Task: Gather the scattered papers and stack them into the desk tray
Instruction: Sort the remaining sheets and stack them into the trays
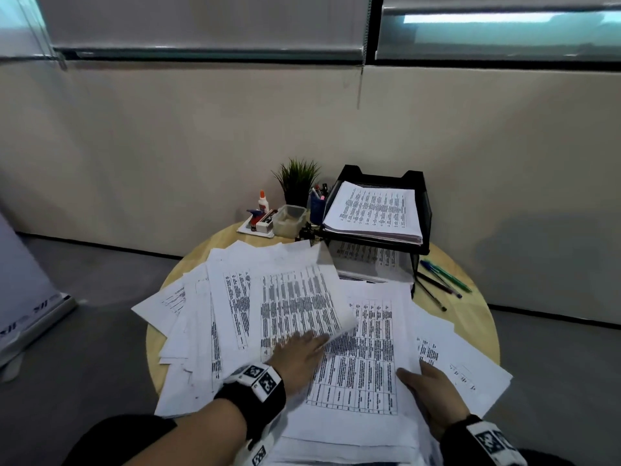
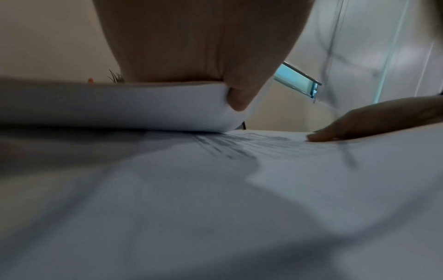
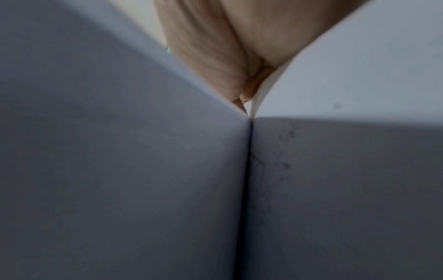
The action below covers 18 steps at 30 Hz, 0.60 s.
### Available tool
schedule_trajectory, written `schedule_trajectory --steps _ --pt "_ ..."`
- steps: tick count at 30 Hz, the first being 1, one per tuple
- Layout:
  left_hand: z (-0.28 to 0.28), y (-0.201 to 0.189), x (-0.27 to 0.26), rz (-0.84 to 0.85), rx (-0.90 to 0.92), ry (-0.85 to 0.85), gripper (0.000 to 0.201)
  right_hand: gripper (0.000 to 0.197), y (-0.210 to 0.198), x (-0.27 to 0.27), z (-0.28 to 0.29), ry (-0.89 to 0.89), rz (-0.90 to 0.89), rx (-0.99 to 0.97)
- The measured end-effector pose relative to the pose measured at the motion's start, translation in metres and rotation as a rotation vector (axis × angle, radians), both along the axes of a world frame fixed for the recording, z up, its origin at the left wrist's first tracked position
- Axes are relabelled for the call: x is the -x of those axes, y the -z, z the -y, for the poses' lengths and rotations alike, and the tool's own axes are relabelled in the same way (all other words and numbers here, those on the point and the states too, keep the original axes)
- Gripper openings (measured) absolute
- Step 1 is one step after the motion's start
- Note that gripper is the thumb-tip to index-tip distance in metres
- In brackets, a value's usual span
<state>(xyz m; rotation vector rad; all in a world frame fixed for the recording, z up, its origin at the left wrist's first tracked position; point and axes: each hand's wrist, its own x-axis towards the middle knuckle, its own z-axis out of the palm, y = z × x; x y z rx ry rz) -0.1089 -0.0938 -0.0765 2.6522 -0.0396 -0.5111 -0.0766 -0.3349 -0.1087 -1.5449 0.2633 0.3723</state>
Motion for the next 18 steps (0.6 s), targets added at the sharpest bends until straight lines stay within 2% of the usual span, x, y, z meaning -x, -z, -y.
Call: schedule_trajectory --steps 7,10,15,18 --pt "0.031 0.007 0.037 -0.067 -0.019 0.165 0.047 0.038 0.003 0.006 -0.004 -0.002 -0.051 0.050" --pt "0.044 0.005 0.051 -0.075 -0.015 0.211 0.048 0.050 -0.006 0.011 -0.005 0.002 -0.108 -0.030" --pt "0.059 0.001 0.064 -0.102 -0.046 0.305 0.051 0.053 0.003 0.012 0.001 -0.157 -0.156 -0.014" --pt "0.052 -0.003 0.060 -0.093 -0.012 0.339 0.054 0.050 0.009 0.011 0.002 -0.159 -0.114 0.132"
